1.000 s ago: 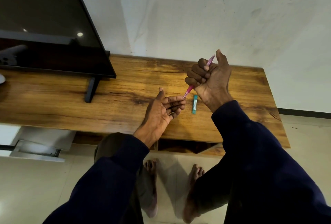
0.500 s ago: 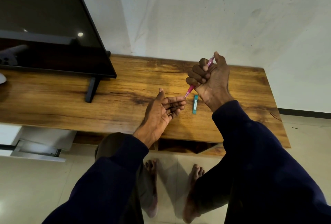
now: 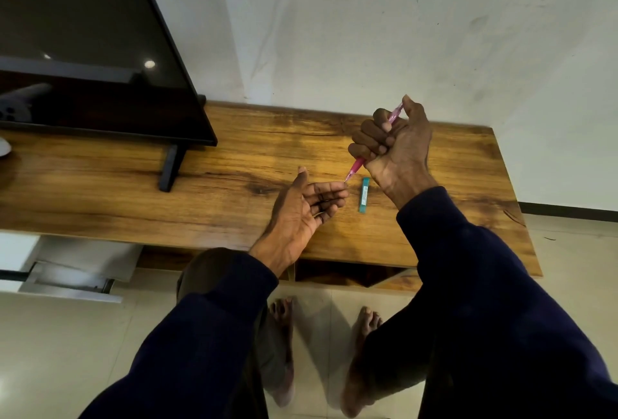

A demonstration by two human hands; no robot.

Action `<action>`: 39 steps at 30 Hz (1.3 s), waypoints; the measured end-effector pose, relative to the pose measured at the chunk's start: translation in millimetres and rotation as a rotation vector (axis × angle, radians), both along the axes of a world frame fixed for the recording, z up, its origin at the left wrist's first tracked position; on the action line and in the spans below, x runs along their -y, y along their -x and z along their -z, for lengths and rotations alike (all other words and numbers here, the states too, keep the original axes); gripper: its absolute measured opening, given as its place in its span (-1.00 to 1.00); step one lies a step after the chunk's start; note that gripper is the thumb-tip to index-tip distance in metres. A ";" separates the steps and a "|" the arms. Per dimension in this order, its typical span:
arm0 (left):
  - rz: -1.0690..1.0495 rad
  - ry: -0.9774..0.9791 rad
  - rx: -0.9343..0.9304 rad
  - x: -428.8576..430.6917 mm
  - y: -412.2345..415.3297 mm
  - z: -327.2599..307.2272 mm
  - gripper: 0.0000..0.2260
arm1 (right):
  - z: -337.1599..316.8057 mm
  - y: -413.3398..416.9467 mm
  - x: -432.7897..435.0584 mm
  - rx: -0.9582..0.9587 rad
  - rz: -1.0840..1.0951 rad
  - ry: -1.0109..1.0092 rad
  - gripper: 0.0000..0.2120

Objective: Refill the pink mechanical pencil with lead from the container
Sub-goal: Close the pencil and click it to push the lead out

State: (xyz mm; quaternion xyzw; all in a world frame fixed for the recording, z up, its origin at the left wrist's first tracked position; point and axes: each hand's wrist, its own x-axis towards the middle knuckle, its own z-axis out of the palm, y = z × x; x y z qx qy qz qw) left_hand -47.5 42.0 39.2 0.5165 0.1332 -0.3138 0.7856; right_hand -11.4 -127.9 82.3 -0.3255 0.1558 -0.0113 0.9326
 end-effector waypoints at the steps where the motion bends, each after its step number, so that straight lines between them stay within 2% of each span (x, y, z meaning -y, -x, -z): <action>1: 0.002 0.002 0.003 0.0 -0.1 0.2 -0.41 | 0.0 0.1 -0.1 0.002 -0.003 0.000 -0.47; 9: -0.017 0.018 0.020 -0.2 -0.4 0.4 -0.41 | 2.7 1.8 -0.9 0.035 -0.040 0.097 -0.46; 13: -0.032 0.028 0.028 -3.1 -1.5 1.2 -0.44 | 5.0 2.8 0.9 0.070 -0.109 0.188 -0.60; 17: -0.026 0.001 0.064 -9.2 -4.6 4.0 -0.52 | 7.8 1.7 5.6 0.059 -0.181 0.450 -0.74; 22: -0.038 -0.156 0.138 -10.8 -10.4 9.4 -0.78 | 11.4 1.8 10.7 0.053 -0.199 0.826 -0.80; 30: 0.028 -0.284 0.256 -7.2 -16.2 9.3 -0.91 | 14.7 -0.9 11.2 0.059 -0.191 0.914 -0.91; 39: 0.014 -0.355 0.260 -6.6 -21.6 14.9 -0.91 | 35.6 1.3 10.7 -0.031 -0.219 0.900 -0.81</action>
